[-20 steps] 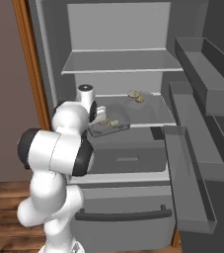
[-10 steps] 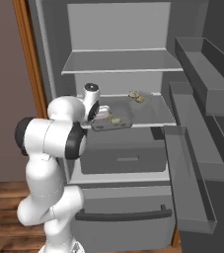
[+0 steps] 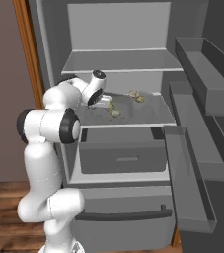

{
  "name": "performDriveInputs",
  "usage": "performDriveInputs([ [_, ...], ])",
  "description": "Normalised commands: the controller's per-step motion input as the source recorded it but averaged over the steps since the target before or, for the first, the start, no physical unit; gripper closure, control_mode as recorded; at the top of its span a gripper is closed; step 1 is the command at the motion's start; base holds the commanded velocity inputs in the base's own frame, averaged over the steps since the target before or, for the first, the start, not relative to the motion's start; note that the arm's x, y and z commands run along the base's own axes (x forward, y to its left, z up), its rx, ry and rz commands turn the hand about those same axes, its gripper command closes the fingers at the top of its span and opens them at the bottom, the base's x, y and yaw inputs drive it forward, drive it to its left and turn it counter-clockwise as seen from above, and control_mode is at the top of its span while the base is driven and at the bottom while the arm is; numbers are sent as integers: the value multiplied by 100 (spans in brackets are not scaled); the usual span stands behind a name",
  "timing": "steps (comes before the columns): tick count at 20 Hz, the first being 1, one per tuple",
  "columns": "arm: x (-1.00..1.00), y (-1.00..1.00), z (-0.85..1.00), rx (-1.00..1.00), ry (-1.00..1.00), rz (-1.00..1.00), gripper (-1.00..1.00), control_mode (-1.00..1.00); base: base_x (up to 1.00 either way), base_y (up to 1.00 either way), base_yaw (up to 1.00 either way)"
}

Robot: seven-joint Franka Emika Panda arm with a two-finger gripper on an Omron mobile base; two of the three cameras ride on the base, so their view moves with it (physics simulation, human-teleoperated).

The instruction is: Place two dumplings into each of the tupperware containers and then place the containers in the fridge.

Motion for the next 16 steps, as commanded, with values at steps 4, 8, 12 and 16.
performDriveInputs([
  [4, 77, -54, -44, 0, 1, 45, 100, -100, 0, 0, 0],
  [8, 62, -44, -51, 0, 0, 51, -100, -100, 0, 0, 0],
  [12, 36, -69, -16, 0, -1, 49, -100, -100, 0, 0, 0],
  [16, 24, -88, 0, 6, -16, 48, -100, -100, 0, 0, 0],
])
